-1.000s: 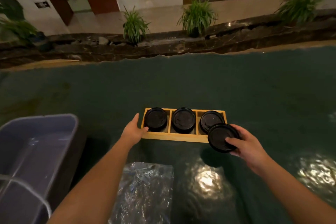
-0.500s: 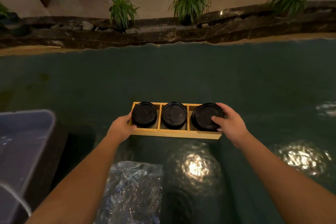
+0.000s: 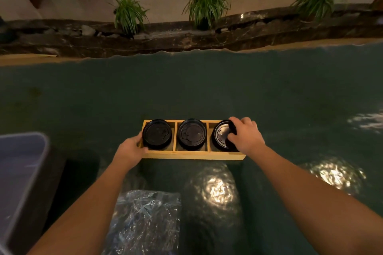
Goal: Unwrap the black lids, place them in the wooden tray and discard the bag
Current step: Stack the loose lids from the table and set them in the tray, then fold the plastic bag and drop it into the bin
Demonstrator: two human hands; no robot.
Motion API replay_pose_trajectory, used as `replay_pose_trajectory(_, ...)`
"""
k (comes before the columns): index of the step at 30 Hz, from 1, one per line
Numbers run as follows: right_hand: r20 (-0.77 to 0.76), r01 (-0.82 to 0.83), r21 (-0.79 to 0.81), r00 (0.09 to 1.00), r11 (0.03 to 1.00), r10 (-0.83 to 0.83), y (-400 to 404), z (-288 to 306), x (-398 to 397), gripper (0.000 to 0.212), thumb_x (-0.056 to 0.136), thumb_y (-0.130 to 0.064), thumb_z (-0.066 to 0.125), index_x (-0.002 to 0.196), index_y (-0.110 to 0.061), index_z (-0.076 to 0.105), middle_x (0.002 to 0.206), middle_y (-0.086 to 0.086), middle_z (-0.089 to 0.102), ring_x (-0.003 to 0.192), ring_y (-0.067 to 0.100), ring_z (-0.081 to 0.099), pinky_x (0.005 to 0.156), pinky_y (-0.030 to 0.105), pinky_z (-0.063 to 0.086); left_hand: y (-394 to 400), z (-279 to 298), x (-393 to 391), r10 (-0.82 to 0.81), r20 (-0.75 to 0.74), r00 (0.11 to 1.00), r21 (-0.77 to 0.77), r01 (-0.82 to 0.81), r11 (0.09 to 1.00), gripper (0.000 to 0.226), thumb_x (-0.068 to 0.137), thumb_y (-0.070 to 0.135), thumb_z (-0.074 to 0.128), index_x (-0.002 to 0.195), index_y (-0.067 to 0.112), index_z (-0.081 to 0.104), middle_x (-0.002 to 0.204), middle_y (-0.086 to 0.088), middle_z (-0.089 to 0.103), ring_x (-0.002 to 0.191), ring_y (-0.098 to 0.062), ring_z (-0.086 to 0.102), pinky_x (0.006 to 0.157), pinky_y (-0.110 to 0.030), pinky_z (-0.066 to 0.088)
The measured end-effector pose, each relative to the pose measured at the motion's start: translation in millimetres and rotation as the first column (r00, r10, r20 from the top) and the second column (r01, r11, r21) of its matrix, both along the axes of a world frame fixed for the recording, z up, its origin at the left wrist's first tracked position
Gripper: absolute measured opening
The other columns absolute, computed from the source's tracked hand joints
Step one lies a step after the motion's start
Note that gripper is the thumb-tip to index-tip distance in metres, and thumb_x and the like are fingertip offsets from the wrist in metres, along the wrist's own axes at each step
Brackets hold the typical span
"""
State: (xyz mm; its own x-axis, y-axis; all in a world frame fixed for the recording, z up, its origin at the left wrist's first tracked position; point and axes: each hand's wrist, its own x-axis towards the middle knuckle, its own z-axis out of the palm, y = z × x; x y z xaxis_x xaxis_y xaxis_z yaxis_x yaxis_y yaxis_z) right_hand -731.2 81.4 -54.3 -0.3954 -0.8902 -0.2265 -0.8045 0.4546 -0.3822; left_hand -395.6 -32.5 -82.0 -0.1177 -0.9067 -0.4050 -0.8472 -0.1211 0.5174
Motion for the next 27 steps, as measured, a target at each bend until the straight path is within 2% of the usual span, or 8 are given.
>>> replay_pose_trajectory(7,-0.013,0.019,0.095,1.000,0.995,-0.017,-2,-2,7,0.062,0.094,-0.029,0.049,0.152,-0.027,0.026,0.144,0.013,0.039,0.129,0.036,0.031,0.097,0.048,0.043,2,0,-1,0.017,-0.013,1.000,-0.001,-0.017,1.000,0.070,0.091,0.015,0.065,0.151,0.023,0.030,0.147,-0.010,0.048,0.133,-0.031,0.045,0.107,-0.043,0.037)
replay_pose_trajectory(10,0.034,0.053,0.101,0.998,0.994,-0.056,-3,1,7,0.064,0.095,-0.029,0.048,0.154,-0.031,0.021,0.148,0.011,0.036,0.133,0.036,0.029,0.097,0.048,0.042,7,5,-2,0.010,-0.046,0.999,-0.031,-0.011,0.999,0.067,0.091,0.014,0.064,0.151,0.023,0.033,0.145,-0.010,0.051,0.131,-0.032,0.046,0.106,-0.045,0.037)
replay_pose_trajectory(13,0.126,0.135,0.020,0.983,0.991,-0.137,3,6,8,0.067,0.095,-0.031,0.050,0.154,-0.034,0.019,0.150,0.010,0.033,0.136,0.034,0.027,0.099,0.047,0.041,17,9,7,0.036,-0.109,0.993,-0.030,-0.039,0.999,0.069,0.091,0.023,0.066,0.151,0.019,0.031,0.149,-0.008,0.047,0.135,-0.031,0.043,0.109,-0.047,0.035)
replay_pose_trajectory(17,0.134,0.235,-0.152,0.967,0.960,-0.216,27,10,11,0.064,0.091,-0.033,0.053,0.151,-0.030,0.029,0.146,0.008,0.036,0.134,0.030,0.031,0.098,0.045,0.041,35,13,32,0.092,-0.162,0.982,0.016,-0.091,0.996,0.060,0.095,0.041,0.056,0.148,0.020,0.037,0.144,-0.007,0.051,0.130,-0.027,0.048,0.105,-0.045,0.039)
replay_pose_trajectory(19,0.169,0.250,-0.160,0.960,0.955,-0.223,41,11,13,0.060,0.091,-0.031,0.053,0.148,-0.028,0.036,0.144,0.009,0.038,0.131,0.029,0.036,0.097,0.044,0.042,46,16,52,0.098,-0.123,0.988,0.014,-0.097,0.995,0.053,0.095,0.043,0.056,0.141,0.019,0.048,0.135,-0.006,0.058,0.123,-0.024,0.053,0.101,-0.041,0.041)
replay_pose_trajectory(23,0.208,0.240,-0.154,0.956,0.958,-0.206,72,14,23,0.053,0.092,-0.031,0.054,0.143,-0.025,0.044,0.141,0.010,0.041,0.123,0.030,0.047,0.095,0.041,0.046,69,33,99,-0.011,0.035,0.999,-0.016,0.011,1.000,0.048,0.088,0.054,0.060,0.119,0.019,0.068,0.108,0.002,0.071,0.096,-0.012,0.063,0.093,-0.035,0.049)
replay_pose_trajectory(27,0.230,0.209,-0.129,0.957,0.969,-0.176,93,19,37,0.052,0.093,-0.031,0.054,0.143,-0.024,0.045,0.140,0.007,0.041,0.112,0.027,0.055,0.092,0.038,0.046,86,61,132,-0.188,0.231,0.955,0.136,0.159,0.978,0.064,0.074,0.070,0.065,0.118,0.023,0.067,0.116,0.004,0.069,0.101,-0.011,0.062,0.093,-0.028,0.047)
